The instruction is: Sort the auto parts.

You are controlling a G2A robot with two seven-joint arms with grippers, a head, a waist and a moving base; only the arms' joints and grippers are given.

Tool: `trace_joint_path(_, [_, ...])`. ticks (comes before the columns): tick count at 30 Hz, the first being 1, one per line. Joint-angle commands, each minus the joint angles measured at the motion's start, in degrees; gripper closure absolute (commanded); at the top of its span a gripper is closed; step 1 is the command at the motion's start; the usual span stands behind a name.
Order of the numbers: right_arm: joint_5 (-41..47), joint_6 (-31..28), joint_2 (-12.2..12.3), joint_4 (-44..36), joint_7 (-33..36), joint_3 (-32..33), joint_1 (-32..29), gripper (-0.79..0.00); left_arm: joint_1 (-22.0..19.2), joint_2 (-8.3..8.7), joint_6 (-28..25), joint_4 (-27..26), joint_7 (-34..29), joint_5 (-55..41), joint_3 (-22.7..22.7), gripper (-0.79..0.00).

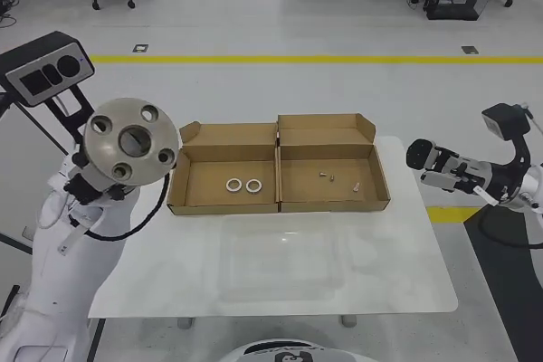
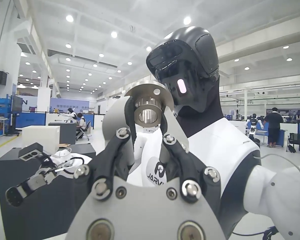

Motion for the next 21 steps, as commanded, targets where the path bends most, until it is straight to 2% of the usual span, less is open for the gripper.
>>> trace_joint_path(1, [0.0,0.0,0.0,0.0,0.0,0.0,0.0,-0.785,0.0,0.0,0.0,0.0,0.1,0.0,0.0,0.0])
trace_joint_path(5, [0.0,0.0,0.0,0.0,0.0,0.0,0.0,-0.785,0.0,0.0,0.0,0.0,0.1,0.0,0.0,0.0])
trace_joint_path(7, [0.0,0.0,0.0,0.0,0.0,0.0,0.0,-0.785,0.5,-0.06,1.6,-0.4,2.0,1.4,-0.7,0.0])
trace_joint_path(14, [0.0,0.0,0.0,0.0,0.0,0.0,0.0,-0.785,1.3,0.4,9.5,1.0,0.5,13.9,-3.7,0.0])
trace_joint_path(21, [0.0,0.0,0.0,0.0,0.0,0.0,0.0,-0.785,3.1,0.72,13.3,1.5,0.1,21.6,-5.5,0.0])
